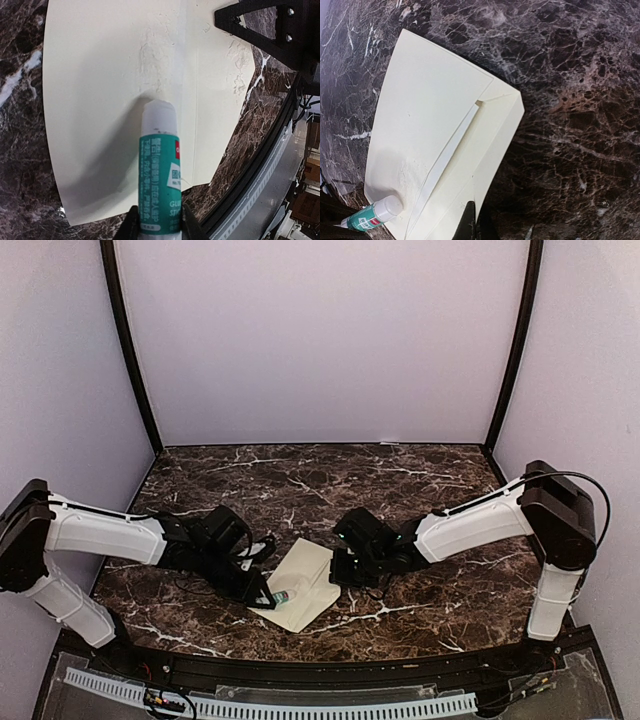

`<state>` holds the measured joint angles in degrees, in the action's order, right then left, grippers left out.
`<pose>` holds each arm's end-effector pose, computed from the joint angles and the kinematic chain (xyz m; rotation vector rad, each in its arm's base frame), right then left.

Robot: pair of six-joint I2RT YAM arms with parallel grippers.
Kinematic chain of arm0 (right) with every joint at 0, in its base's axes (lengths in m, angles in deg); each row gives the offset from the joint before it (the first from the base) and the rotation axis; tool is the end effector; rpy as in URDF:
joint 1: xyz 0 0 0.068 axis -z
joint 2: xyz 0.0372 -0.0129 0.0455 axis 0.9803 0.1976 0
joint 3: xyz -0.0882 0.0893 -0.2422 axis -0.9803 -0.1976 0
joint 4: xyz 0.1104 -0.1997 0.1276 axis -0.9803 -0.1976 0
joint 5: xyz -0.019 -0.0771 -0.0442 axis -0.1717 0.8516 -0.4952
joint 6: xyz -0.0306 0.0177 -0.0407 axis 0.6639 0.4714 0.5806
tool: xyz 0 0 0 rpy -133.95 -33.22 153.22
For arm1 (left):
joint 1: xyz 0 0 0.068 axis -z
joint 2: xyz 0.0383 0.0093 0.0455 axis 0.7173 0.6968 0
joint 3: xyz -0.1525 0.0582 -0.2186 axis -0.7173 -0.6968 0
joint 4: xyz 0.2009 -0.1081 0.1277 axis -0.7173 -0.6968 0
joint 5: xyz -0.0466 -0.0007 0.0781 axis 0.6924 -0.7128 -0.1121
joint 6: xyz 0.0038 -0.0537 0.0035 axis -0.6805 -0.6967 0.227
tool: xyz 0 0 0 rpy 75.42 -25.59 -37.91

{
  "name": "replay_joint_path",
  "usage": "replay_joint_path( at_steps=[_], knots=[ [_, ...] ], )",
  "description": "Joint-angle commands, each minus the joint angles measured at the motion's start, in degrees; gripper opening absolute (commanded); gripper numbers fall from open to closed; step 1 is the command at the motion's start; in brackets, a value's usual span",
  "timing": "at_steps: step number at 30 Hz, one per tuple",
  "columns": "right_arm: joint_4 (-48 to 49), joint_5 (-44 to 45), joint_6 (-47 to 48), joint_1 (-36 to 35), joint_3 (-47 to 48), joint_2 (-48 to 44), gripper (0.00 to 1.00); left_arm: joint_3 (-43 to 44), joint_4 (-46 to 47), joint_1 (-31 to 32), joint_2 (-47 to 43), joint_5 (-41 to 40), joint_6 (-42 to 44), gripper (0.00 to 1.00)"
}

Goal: Place the letter into the envelope and seal it
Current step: Paint the envelope at the center of the board.

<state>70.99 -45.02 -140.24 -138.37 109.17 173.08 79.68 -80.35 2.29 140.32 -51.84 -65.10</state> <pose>0.1884 0.3195 0.1396 0.0406 2.6820 0.7373 0.1687 -0.2108 0.1597 0.5701 2.7581 -1.0048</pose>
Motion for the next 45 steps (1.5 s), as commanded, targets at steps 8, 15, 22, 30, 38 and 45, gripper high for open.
replay_joint_path(
  at_steps=[8, 15, 22, 30, 38, 45],
  knots=[
    [-1.4, 1.7, -0.1, -0.3, 1.1, 1.3, 0.00, -0.5, -2.1, 0.1, 2.4, -0.5, -2.3, 0.00],
    [-1.4, 1.7, 0.0, -0.7, 1.2, 1.3, 0.00, 1.7, -2.5, 0.1, 4.5, -2.9, -2.8, 0.00],
    [-1.3, 1.6, 0.0, -1.1, 1.5, 1.4, 0.00, 3.9, -2.8, 0.0, 7.6, -5.6, -2.4, 0.00],
    [-1.1, 1.6, 0.1, -1.5, 1.7, 1.4, 0.00, 6.1, -2.2, -0.7, 9.6, -7.7, -2.6, 0.00],
    [-0.4, 1.4, 0.5, -1.9, 1.7, 1.5, 0.00, 8.0, -0.3, -1.5, 11.0, -6.6, -2.2, 0.00],
    [1.1, 1.2, 1.3, -2.2, 1.6, 1.2, 0.00, 9.0, 1.2, -1.6, 11.2, -5.0, -1.5, 0.00]
  ],
)
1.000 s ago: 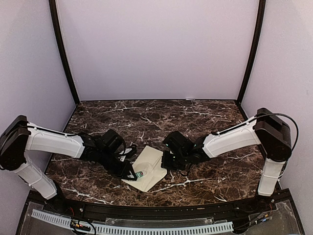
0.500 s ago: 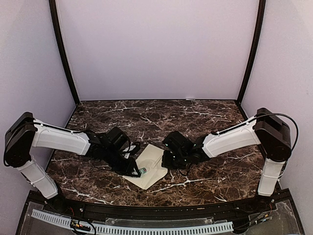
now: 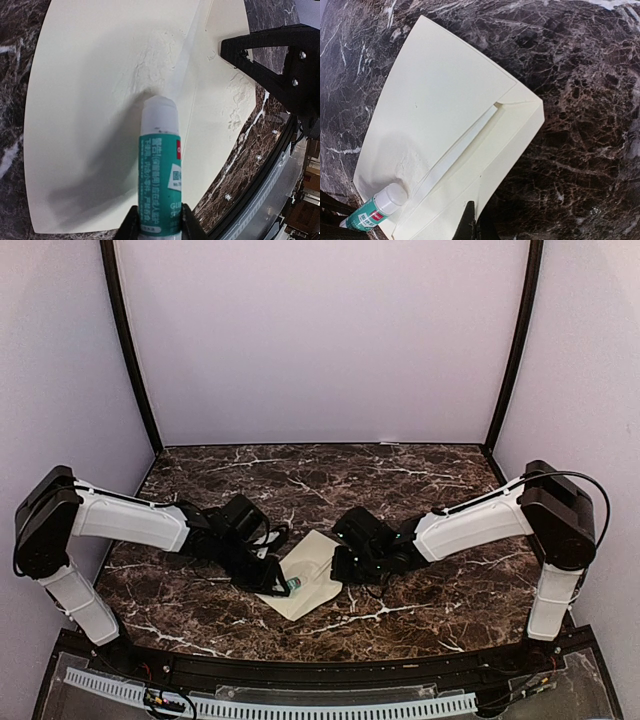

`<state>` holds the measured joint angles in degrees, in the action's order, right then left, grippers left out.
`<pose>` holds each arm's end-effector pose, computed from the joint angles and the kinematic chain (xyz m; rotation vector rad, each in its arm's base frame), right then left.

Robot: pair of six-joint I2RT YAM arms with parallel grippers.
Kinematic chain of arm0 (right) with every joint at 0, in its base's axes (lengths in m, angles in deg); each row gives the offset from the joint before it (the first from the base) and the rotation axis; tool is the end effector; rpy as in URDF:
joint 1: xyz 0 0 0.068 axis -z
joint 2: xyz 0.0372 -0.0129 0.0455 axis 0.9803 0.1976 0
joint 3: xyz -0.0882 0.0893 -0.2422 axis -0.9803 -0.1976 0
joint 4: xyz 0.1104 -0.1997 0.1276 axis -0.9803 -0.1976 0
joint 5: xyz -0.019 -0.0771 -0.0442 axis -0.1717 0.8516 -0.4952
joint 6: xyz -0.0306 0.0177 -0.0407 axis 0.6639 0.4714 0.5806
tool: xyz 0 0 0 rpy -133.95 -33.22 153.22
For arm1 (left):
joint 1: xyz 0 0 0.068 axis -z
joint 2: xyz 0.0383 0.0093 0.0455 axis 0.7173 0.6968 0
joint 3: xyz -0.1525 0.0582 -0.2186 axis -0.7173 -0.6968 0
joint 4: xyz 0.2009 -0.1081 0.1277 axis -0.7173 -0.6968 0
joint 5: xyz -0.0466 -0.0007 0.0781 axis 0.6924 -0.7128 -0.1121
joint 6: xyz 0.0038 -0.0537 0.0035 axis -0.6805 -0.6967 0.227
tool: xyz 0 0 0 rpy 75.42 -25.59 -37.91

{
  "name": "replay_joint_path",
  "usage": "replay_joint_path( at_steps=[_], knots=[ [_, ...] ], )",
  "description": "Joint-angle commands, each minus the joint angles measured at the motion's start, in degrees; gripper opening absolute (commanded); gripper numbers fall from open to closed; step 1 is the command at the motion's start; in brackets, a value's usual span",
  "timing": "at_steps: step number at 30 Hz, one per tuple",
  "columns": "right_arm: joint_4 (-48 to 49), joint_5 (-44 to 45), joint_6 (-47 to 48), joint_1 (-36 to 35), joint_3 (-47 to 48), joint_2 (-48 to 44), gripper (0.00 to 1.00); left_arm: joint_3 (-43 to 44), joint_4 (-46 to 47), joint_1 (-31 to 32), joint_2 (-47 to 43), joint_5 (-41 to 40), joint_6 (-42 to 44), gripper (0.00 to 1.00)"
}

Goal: Place the letter into the envelope and seal it
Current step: Paint the envelope at the center of the board.

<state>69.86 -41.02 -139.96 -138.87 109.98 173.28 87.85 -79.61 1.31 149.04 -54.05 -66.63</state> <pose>0.1885 0.3211 0.1411 0.0520 2.6448 0.6705 0.2001 -0.2359 0.1582 0.4924 2.7616 -0.9625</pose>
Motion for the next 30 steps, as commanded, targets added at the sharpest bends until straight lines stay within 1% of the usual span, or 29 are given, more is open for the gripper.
replay_joint_path(
  at_steps=[1, 15, 25, 30],
  knots=[
    [2.4, -2.8, 1.2, -1.7, 0.8, 1.0, 0.00, 0.8, 0.6, -0.7, 2.6, -2.6, 0.0, 0.00],
    [3.8, -3.0, 2.4, -2.2, 0.8, 0.9, 0.00, 2.3, 3.7, -1.6, 2.7, -0.5, -0.6, 0.00],
    [3.7, -2.6, 2.4, -2.2, 0.7, 0.6, 0.00, 3.2, 4.6, -1.6, -3.6, 2.0, -1.6, 0.00],
    [3.5, -2.6, 2.4, -2.2, 0.7, 0.7, 0.00, 4.6, 2.5, -1.6, -1.6, 0.4, -1.3, 0.00]
  ],
)
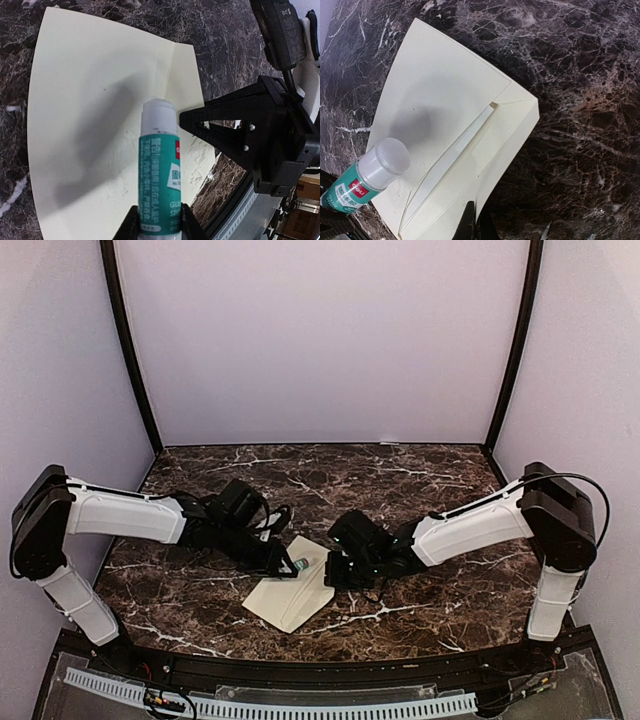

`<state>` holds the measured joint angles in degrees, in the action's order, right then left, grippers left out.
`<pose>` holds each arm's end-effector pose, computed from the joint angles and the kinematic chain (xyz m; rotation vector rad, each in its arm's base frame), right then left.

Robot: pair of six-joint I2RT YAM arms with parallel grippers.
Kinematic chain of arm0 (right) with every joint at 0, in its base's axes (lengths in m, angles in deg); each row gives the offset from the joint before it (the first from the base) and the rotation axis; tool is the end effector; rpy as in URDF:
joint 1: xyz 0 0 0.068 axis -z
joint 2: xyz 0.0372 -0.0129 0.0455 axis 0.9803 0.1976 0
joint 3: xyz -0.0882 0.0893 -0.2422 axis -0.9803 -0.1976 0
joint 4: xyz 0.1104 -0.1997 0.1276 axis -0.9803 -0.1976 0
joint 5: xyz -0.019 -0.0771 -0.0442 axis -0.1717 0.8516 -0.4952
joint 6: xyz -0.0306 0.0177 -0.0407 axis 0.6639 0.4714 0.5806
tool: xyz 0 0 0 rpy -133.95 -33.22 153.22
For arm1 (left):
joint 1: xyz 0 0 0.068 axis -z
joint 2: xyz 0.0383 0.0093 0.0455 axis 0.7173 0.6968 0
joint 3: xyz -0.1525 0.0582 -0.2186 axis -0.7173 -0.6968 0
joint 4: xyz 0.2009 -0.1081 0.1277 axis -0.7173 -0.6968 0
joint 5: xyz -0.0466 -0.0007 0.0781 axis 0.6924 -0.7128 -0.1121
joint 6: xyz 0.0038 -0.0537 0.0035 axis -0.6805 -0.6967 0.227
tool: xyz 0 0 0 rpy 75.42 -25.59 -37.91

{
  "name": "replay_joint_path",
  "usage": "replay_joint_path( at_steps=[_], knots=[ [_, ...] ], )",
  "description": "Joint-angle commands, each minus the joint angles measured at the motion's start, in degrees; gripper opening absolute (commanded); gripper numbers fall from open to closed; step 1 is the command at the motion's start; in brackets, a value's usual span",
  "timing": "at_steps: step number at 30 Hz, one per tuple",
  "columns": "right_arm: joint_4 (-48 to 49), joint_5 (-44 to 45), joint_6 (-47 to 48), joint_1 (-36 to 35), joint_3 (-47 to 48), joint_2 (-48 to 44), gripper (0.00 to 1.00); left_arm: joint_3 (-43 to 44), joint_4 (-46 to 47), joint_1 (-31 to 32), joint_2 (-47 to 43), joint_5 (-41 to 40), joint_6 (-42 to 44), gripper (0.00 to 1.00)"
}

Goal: Place the letter into the envelope and seal it
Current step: Paint the envelope at the center of the board.

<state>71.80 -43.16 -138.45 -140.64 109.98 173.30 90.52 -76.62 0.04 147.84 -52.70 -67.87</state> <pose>0.1787 0.3301 0.1431 -0.0378 2.6441 0.7389 0.2136 -0.2412 0.1812 0.4607 2.6489 -1.0617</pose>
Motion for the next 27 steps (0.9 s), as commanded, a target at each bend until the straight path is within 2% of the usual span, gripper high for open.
replay_joint_path(
  at_steps=[1, 9, 27],
  knots=[
    [1.4, -0.4, 0.9, -0.4, 0.7, 0.7, 0.00, 2.0, -0.7, -0.3, 0.4, -1.0, -0.1, 0.00],
    [0.9, -0.1, 0.4, -0.4, 0.2, 0.6, 0.00, 0.4, -2.0, -0.3, 0.8, -3.5, -0.7, 0.00],
    [-0.6, -0.1, -0.3, -0.4, 1.3, 1.9, 0.00, -6.8, -1.6, -0.3, 0.9, 1.0, 0.3, 0.00]
  ],
)
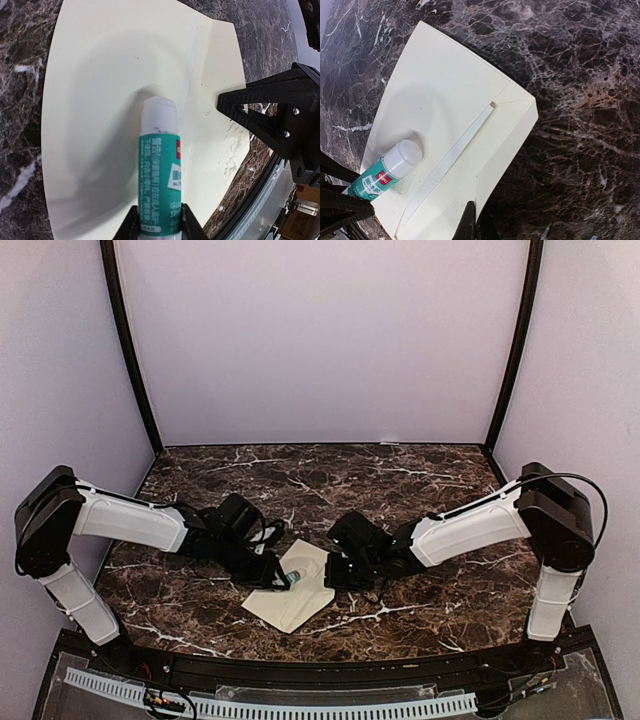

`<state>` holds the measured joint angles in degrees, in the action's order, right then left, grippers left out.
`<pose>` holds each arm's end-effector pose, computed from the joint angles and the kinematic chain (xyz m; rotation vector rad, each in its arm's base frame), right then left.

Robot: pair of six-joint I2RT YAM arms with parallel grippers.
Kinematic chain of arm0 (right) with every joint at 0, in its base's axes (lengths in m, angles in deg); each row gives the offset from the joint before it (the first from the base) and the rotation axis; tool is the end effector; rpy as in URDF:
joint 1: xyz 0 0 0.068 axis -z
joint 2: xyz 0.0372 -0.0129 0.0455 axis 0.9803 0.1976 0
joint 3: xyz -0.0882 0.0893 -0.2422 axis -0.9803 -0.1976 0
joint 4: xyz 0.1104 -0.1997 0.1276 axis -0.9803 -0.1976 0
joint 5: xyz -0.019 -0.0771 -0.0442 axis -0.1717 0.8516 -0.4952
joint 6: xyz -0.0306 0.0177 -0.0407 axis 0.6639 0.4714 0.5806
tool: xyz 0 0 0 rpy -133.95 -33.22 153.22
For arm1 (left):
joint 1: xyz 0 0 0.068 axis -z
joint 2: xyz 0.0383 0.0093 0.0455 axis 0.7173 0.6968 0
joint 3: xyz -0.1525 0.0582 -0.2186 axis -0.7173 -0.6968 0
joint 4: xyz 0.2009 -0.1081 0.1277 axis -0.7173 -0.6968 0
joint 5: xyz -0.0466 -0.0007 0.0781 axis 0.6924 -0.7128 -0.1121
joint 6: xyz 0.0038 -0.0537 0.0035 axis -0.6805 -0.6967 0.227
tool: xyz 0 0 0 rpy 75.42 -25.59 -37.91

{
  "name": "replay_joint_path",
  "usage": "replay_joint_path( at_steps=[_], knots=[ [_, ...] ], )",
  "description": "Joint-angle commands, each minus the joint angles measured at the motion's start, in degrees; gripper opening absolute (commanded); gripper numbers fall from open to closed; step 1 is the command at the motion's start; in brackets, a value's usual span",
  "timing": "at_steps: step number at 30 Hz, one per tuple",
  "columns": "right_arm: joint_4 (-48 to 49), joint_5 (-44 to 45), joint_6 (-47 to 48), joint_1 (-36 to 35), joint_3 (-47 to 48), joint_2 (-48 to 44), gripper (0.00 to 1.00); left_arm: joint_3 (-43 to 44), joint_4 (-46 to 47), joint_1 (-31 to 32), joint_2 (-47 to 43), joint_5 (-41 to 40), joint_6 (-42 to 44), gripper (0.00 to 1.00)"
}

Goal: Place the letter into the envelope and seal it
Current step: Paint the envelope at the center of the board.

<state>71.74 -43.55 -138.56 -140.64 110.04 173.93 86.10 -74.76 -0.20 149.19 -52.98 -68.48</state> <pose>0.1787 0.3306 0.1394 -0.0393 2.6573 0.7335 0.2063 -0.2315 0.1543 0.4284 2.7259 -1.0179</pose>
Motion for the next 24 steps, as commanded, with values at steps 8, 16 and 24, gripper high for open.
replay_joint_path(
  at_steps=[8, 16, 24],
  knots=[
    [-1.6, 0.8, -0.8, -0.4, 1.7, 1.5, 0.00, -6.4, -5.0, -0.1, -3.5, 0.9, 1.4, 0.00],
    [-1.9, 0.8, -0.9, -0.4, 2.0, 1.8, 0.00, -9.5, -4.3, 0.5, -5.6, 3.1, 1.9, 0.00],
    [-2.3, 1.0, -0.9, -0.4, 2.1, 1.7, 0.00, -10.7, -6.9, 3.1, -4.5, 3.1, 3.4, 0.00]
  ],
)
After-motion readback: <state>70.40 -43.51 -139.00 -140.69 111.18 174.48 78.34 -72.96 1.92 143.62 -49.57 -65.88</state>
